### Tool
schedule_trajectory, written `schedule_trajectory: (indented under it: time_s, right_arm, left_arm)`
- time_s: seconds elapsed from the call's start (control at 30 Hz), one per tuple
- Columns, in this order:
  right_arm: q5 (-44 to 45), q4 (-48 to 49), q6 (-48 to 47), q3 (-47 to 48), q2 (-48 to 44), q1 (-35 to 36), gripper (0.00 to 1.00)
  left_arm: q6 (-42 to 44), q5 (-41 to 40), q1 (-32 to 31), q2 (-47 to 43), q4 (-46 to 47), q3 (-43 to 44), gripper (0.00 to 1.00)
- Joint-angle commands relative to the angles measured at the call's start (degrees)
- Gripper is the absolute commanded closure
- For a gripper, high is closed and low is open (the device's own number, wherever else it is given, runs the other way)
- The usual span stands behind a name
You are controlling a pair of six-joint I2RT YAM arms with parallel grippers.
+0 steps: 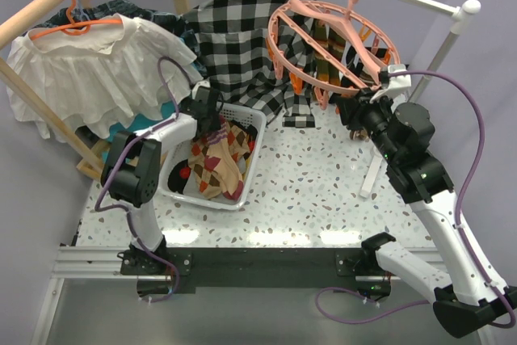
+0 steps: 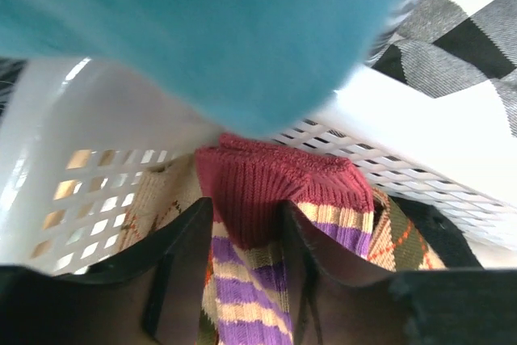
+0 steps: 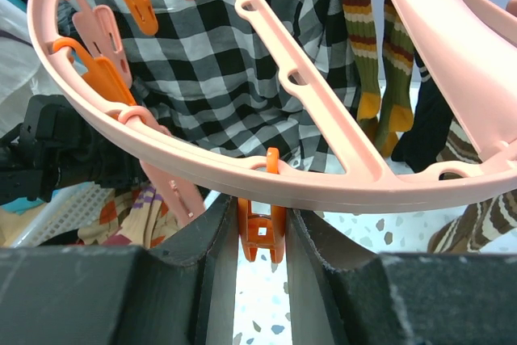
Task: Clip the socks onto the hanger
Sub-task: Pick up the sock from the bin.
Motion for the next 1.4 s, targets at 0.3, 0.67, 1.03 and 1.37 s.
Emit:
schedule_trajectory:
  time_s: [0.3, 0.67, 1.03, 1.37]
  right_arm:
    - [-0.7, 0.7, -1.6, -0.2, -0.8, 0.2, 0.99]
    - [-0.9, 0.0, -1.5, 0.3, -1.4, 0.2, 0.99]
    - [-1.0, -0.1, -0.6, 2.0, -0.6, 0.2, 1.0]
    - [-1.3, -0.3, 0.0, 4.0, 0.0, 0.2, 1.0]
  left_arm:
    - [0.7, -0.5, 0.1, -8.1, -0.6, -1.4, 0.87]
    - [6.4, -2.3, -8.5, -27.3, -3.3, -9.3, 0.98]
    - [16.4, 16.8, -13.3, -46.3, 20.9, -15.0, 1.0]
    - [19.1, 28.1, -26.1, -40.8, 35.5, -13.7, 1.0]
